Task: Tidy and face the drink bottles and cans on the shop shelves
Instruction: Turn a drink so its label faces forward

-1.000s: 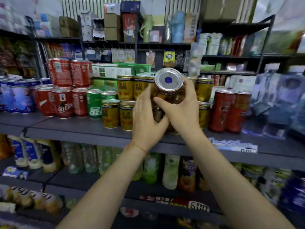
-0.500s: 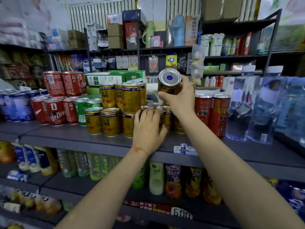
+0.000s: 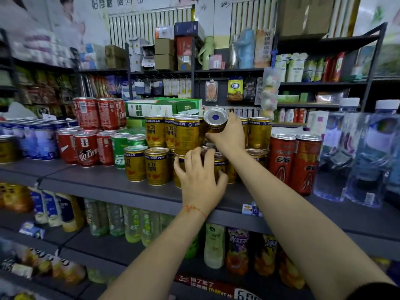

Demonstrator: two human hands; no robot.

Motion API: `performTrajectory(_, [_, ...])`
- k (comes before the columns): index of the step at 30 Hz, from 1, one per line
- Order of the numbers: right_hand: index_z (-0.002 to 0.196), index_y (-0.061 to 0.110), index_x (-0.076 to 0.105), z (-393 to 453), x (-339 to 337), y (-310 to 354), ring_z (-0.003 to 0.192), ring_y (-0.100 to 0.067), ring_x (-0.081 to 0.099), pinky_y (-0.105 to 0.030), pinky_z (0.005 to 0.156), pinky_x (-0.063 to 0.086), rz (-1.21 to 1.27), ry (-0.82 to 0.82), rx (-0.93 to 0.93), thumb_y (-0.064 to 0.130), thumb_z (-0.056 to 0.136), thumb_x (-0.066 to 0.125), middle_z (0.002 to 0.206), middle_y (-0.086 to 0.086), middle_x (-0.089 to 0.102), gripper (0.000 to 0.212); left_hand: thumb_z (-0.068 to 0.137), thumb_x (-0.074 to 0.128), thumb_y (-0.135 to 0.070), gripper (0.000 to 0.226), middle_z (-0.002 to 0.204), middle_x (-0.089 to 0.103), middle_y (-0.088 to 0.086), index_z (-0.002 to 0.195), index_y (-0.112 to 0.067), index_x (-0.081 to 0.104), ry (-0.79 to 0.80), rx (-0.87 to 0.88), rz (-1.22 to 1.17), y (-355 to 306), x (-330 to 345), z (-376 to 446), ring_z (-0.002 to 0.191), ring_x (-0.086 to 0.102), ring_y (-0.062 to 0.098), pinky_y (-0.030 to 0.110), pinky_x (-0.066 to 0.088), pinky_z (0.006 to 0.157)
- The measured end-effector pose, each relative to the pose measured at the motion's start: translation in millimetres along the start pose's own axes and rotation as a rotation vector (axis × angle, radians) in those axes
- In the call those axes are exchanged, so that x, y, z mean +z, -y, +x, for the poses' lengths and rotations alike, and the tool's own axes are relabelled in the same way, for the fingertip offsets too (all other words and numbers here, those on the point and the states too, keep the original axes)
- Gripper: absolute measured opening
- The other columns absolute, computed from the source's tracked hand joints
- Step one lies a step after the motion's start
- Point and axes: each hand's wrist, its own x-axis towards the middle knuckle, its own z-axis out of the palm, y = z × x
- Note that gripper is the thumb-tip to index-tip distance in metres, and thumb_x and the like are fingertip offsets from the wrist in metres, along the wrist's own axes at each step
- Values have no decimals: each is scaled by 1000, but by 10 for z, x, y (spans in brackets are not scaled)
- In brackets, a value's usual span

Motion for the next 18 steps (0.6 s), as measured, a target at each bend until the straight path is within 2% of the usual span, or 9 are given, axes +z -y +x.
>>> performTrajectory(4, [131, 8, 45, 53, 37, -1, 118, -26, 54, -30, 86, 45, -93, 12, -27, 31, 72, 84, 133, -11, 49, 75, 74, 55, -37, 49, 119, 56, 8, 118, -17, 57, -16, 6, -1, 9, -1, -6, 116, 50, 29, 60, 29, 105])
performTrajectory(8, [143, 18, 33, 55, 11, 10, 118, -32, 56, -34, 85, 50, -137, 49, -103, 29, 76, 83, 138, -14, 46, 84, 74, 56, -36, 48, 118, 57, 7, 117, -16, 57, -34, 19, -3, 17, 8, -14, 115, 50, 29, 61, 31, 105])
performTrajectory(11, [140, 21, 35, 51, 17, 31, 105, -37, 62, -33, 78, 52, -242, 90, -98, 31, 82, 78, 144, -20, 33, 73, 74, 54, -37, 47, 118, 57, 8, 116, -16, 57, -29, 19, 3, 20, 11, -13, 116, 51, 29, 60, 31, 105])
performTrajectory(14, [141, 16, 38, 76, 33, 52, 98, -35, 64, -33, 75, 52, -295, 90, -72, 32, 92, 67, 145, -22, 28, 59, 75, 51, -38, 48, 119, 57, 7, 118, -16, 57, -17, 19, 8, 18, 8, -16, 116, 50, 29, 61, 30, 105])
performTrajectory(16, [141, 14, 41, 108, 20, 66, 98, -33, 64, -33, 73, 50, -322, 97, -69, 29, 99, 56, 145, -23, 32, 47, 75, 51, -38, 49, 119, 57, 7, 118, -16, 56, -11, 19, 3, 20, 7, -25, 117, 50, 28, 61, 29, 106])
performTrajectory(18, [138, 13, 46, 141, 5, 69, 97, -32, 64, -34, 72, 51, -349, 93, -94, 23, 102, 49, 136, -21, 47, 37, 75, 52, -38, 49, 119, 56, 7, 119, -16, 56, -8, 20, -4, 22, 5, -26, 117, 50, 28, 61, 29, 106])
